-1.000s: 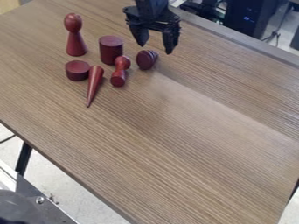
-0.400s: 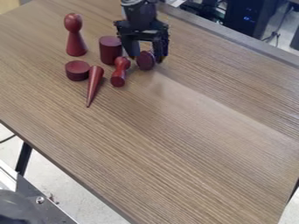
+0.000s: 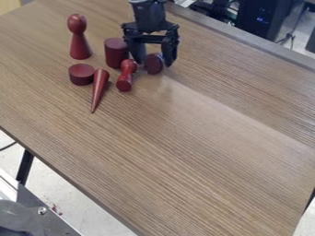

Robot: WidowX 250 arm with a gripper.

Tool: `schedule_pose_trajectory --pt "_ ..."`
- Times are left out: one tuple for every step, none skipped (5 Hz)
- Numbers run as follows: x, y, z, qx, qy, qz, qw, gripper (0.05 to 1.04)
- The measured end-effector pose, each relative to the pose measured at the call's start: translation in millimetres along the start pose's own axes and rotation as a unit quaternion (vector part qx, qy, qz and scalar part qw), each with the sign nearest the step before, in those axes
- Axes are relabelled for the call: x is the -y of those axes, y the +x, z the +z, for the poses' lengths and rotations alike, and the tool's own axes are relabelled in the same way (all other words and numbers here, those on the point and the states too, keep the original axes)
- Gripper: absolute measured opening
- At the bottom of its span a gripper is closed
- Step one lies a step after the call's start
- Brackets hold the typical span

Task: Moved brown conical object slightly to the right

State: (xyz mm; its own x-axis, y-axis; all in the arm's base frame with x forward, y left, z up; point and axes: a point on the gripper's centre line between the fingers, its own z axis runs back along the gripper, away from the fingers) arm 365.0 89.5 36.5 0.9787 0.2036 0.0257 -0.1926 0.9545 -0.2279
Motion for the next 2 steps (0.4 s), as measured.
schedule_pose_trajectory --pt "-2.7 4.1 -2.0 0.013 0.025 0.024 0.9993 0.965" --pt "2.8 7.3 -4.8 0.024 0.028 0.024 0.999 0.695"
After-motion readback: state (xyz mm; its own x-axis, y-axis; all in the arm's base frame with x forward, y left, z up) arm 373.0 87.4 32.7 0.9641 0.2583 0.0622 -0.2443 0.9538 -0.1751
